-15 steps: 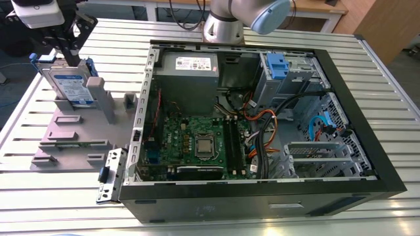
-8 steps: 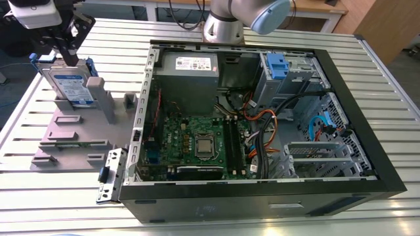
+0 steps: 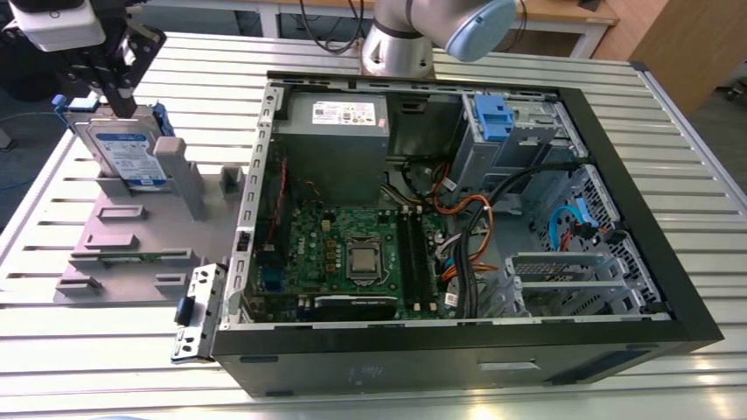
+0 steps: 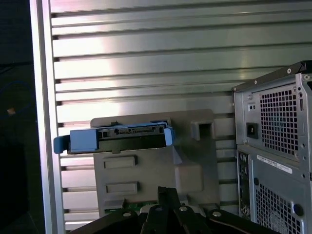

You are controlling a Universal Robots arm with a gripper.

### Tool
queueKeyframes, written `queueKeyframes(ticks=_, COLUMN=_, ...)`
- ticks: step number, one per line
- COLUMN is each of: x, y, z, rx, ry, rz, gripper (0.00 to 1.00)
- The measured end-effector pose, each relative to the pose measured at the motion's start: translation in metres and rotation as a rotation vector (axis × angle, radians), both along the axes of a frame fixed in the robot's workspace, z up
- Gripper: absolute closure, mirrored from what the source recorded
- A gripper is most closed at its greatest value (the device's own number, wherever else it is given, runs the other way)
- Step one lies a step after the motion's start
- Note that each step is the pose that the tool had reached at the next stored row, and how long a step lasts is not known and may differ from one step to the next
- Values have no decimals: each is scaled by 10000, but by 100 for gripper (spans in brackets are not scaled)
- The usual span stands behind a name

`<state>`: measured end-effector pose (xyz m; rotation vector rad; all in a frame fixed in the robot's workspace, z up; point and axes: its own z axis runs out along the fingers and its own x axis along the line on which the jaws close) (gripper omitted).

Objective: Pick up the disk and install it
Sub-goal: 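Reach for the disk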

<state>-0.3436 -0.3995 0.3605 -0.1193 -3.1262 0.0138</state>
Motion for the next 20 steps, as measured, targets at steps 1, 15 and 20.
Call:
queueKeyframes(ticks=1, x=-2, y=0, z=0, rx=0, ry=0, rz=0, gripper=89)
queueKeyframes(ticks=15, x=-99, y=-8, z=-176, rx=0, ry=0, rz=-1, gripper=89)
queueKeyframes(ticks=20, x=-106, y=-8, z=-200, rx=2, ry=-2, rz=-1, gripper=89)
